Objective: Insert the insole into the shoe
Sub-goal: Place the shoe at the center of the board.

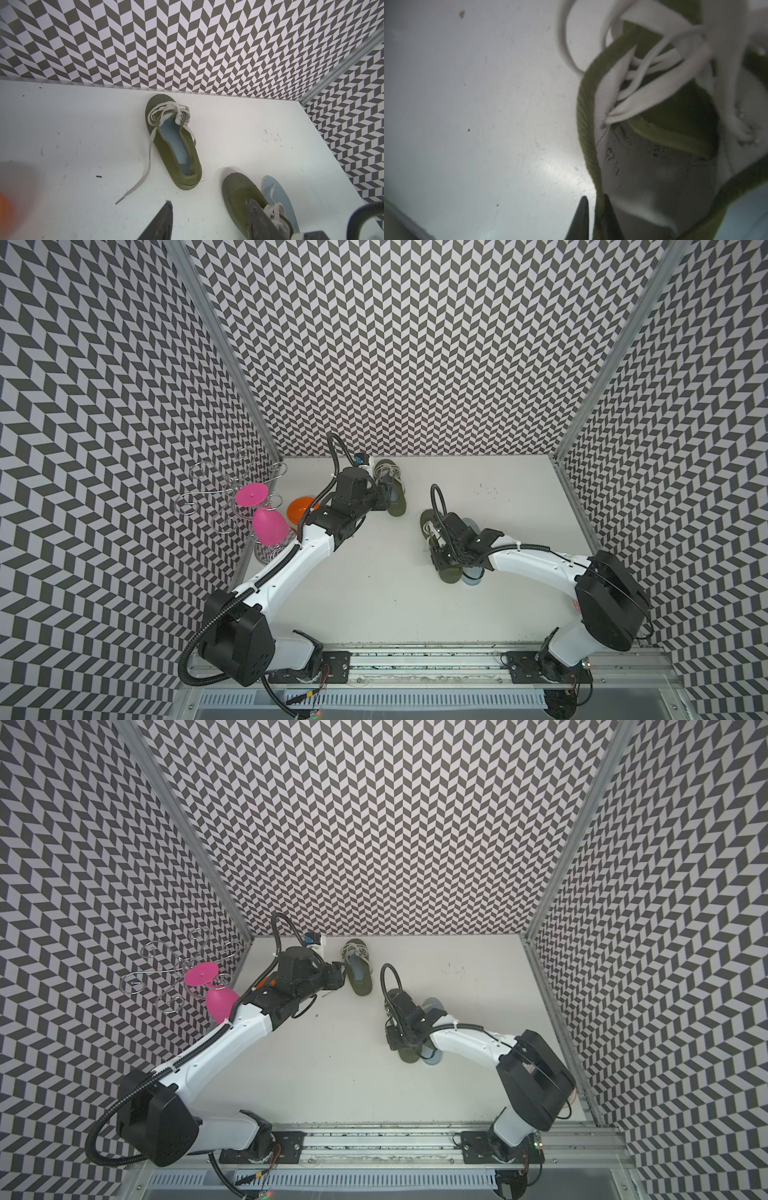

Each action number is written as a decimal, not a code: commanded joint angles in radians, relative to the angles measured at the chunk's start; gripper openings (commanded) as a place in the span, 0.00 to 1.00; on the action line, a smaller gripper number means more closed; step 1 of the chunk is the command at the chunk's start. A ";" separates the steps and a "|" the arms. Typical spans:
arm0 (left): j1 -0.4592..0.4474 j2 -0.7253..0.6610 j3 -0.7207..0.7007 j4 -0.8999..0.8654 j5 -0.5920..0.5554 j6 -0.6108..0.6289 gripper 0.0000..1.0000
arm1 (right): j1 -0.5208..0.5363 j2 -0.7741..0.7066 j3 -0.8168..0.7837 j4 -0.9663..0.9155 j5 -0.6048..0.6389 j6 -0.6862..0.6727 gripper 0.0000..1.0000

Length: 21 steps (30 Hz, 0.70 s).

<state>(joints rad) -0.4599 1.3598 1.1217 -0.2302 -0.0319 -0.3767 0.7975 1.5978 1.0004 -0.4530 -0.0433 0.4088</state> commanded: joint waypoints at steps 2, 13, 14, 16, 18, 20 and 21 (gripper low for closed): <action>-0.023 0.008 -0.024 0.019 0.016 -0.013 0.58 | 0.017 -0.022 0.012 0.076 -0.046 0.056 0.28; -0.167 0.088 -0.013 -0.027 -0.017 0.015 0.62 | -0.143 -0.168 0.042 -0.073 0.052 -0.054 0.53; -0.182 0.089 -0.024 -0.025 -0.017 0.001 0.63 | -0.159 -0.171 0.025 -0.071 0.054 -0.065 0.54; -0.219 0.087 -0.048 -0.024 -0.029 -0.026 0.98 | -0.181 -0.170 -0.005 -0.072 0.053 -0.084 0.57; -0.280 0.081 -0.078 -0.022 -0.076 -0.076 0.99 | -0.185 -0.163 -0.032 -0.064 0.058 -0.092 0.58; -0.331 0.077 -0.124 0.002 -0.119 -0.126 0.99 | -0.184 -0.157 -0.051 -0.046 0.042 -0.098 0.59; -0.348 0.081 -0.145 0.013 -0.133 -0.156 0.99 | -0.183 -0.154 -0.060 -0.034 0.034 -0.098 0.59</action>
<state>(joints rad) -0.7570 1.4509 1.0271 -0.2363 -0.0921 -0.4320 0.6102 1.4330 0.9627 -0.5068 0.0013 0.3355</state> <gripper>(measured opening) 0.991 0.591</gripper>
